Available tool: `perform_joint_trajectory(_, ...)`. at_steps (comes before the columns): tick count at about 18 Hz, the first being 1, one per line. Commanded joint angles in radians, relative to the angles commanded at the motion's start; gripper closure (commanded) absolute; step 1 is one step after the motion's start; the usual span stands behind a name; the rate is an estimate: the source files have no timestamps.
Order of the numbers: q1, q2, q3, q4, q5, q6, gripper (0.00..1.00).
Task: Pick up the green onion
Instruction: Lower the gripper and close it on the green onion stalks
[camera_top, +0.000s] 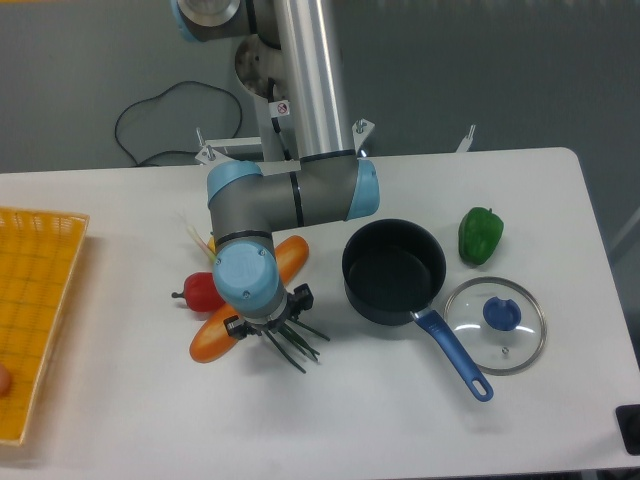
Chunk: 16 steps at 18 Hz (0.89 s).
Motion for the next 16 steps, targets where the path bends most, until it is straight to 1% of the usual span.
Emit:
perform_joint_trajectory(1, 0.0, -0.005, 0.005, 0.0, 0.002, -0.002, 0.3)
perform_joint_trajectory(4, 0.0, -0.011, 0.012, -0.002, 0.002, -0.002, 0.43)
perform_joint_trajectory(6, -0.002, -0.012, 0.024, -0.005, 0.003, -0.006, 0.62)
perform_joint_trajectory(7, -0.002, -0.014, 0.028, -0.005, 0.003, -0.012, 0.79)
perform_joint_trajectory(8, -0.002, -0.012, 0.028, -0.005, 0.003, -0.009, 0.89)
perform_joint_trajectory(10, 0.0, -0.012, 0.031, -0.005, 0.002, -0.005, 0.98)
perform_joint_trajectory(11, 0.002, -0.012, 0.032, -0.005, 0.002, -0.003, 1.0)
perform_joint_trajectory(16, 0.008, -0.008, 0.044, -0.006, 0.0, 0.0, 1.0)
